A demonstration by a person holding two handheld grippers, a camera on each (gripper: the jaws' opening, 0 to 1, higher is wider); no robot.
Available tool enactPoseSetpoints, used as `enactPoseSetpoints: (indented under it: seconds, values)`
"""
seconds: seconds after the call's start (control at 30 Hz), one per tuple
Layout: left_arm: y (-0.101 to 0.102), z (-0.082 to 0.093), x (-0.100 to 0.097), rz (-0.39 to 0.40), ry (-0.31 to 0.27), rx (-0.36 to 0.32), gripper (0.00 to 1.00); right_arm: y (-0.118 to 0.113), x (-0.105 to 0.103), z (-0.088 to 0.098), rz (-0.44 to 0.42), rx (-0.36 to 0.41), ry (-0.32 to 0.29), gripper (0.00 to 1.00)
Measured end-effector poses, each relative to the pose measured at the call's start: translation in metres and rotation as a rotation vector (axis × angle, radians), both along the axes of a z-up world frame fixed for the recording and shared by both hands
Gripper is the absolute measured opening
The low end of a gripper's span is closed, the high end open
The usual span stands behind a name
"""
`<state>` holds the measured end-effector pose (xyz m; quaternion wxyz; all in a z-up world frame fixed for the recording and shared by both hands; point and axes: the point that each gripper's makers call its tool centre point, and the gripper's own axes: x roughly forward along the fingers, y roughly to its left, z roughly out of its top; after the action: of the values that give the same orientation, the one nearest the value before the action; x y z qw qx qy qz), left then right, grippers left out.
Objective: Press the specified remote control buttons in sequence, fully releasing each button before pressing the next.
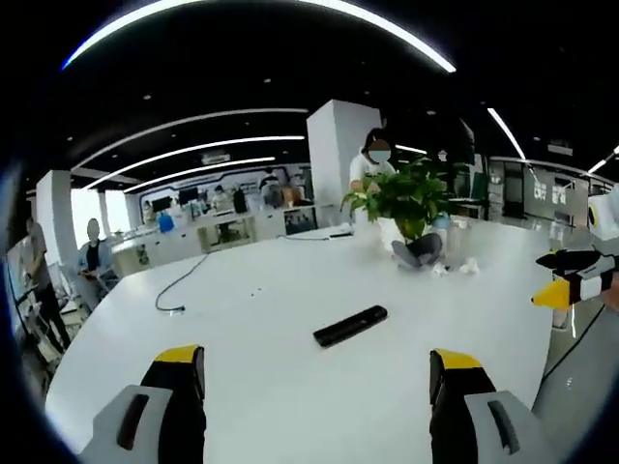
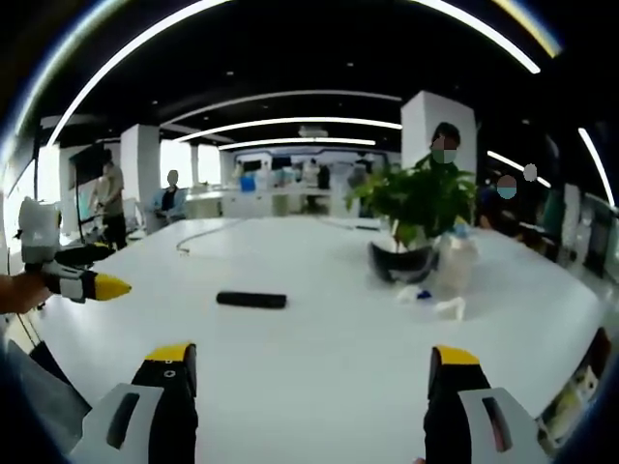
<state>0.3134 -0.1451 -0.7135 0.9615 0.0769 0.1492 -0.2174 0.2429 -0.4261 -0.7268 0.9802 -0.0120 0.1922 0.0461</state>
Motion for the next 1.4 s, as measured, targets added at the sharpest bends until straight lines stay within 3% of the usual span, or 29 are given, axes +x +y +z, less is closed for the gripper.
enactPoseSetpoints:
  seconds: [0.17,0.57,0.9,1.0,1.3,1.4]
  values:
    - [0.019,0.005,-0.014,0.063,-0.027,-0.030,1.00,0.000,0.000,0.001,0.000,0.002,-0.002,0.99]
    - [0.059,-0.007,-0.044,0.186,-0.029,0.032,1.00,0.001,0.000,0.000,0.006,0.002,-0.001,0.99]
    - [0.081,-0.015,-0.059,0.296,-0.032,-0.016,1.00,0.001,0.000,-0.002,0.007,-0.009,0.007,0.99]
    - [0.086,-0.015,-0.062,0.308,-0.005,-0.010,1.00,0.001,0.000,-0.004,0.005,-0.009,0.021,0.98]
    - [0.098,-0.012,-0.067,0.348,-0.046,-0.007,1.00,-0.001,0.000,-0.005,-0.006,-0.023,0.024,0.99]
    - [0.088,-0.012,-0.067,0.294,-0.085,0.068,1.00,-0.001,0.000,-0.005,-0.007,-0.020,0.025,0.99]
